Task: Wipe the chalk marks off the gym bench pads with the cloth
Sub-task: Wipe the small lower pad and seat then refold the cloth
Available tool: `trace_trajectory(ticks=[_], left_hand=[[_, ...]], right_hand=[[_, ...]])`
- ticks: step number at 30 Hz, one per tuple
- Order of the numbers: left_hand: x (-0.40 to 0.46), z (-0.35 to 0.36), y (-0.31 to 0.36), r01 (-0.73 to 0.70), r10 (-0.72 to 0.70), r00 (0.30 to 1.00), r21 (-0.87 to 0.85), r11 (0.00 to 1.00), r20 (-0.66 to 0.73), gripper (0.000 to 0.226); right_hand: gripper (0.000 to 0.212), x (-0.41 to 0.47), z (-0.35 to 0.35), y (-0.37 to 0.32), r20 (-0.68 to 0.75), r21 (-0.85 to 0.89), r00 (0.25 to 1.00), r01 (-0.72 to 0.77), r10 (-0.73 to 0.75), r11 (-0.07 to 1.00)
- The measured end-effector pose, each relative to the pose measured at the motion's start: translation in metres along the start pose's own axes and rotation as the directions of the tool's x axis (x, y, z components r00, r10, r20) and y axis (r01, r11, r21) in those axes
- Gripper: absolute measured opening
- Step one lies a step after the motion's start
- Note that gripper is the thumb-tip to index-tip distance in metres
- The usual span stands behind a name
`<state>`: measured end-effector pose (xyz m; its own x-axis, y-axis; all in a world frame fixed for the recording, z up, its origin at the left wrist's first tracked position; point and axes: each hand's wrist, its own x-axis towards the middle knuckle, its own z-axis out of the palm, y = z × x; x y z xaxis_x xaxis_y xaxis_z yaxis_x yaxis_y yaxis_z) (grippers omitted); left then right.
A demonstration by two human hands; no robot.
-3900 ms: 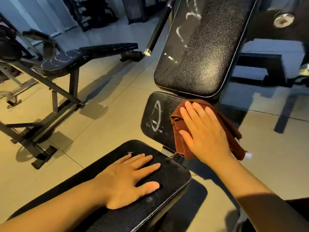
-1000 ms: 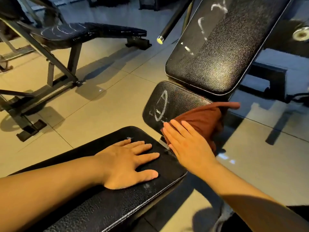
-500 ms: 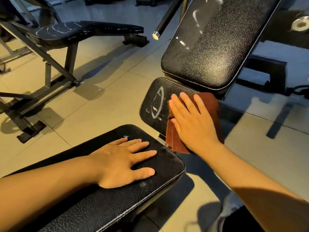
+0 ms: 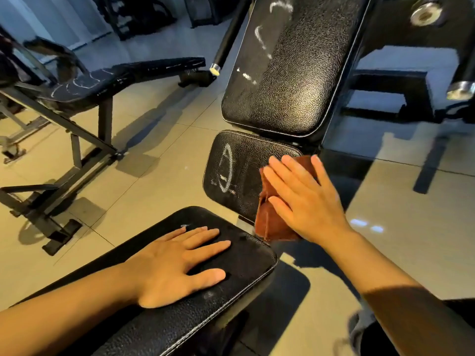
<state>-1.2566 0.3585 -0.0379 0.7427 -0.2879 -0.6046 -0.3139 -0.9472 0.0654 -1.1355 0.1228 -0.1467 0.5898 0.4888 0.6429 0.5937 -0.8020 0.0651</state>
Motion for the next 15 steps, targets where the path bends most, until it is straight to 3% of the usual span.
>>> trace_trajectory(ticks=[2,3,6,10,15], left_hand=[[0.001,0.0,-0.001,-0.011,0.011,1.0,0.013,1.0,-0.005,0.079],[0.001,0.0,-0.001,-0.012,0.011,1.0,0.015,1.0,0.002,0.079],[0.002,-0.001,-0.002,-0.007,0.007,1.0,0.017,1.0,0.006,0.076],[0.001,-0.001,0.001,0.009,-0.01,1.0,0.039,0.999,0.029,0.071],[0.0,-0.003,0.005,0.024,-0.025,0.999,0.025,0.999,0.041,0.077]], right_hand=[[0.054,0.014,0.006,-0.002,-0.058,0.232,0.956,-0.267,0.287,0.935],[0.056,0.017,0.009,-0.007,-0.043,0.389,0.911,-0.362,0.409,0.847],[0.063,0.008,0.017,-0.041,0.062,0.731,0.731,-0.496,0.679,0.468],[0.076,-0.022,0.014,-0.087,0.244,0.779,0.64,-0.577,0.729,0.245],[0.074,-0.021,0.006,-0.089,0.306,0.773,0.621,-0.605,0.721,0.193]])
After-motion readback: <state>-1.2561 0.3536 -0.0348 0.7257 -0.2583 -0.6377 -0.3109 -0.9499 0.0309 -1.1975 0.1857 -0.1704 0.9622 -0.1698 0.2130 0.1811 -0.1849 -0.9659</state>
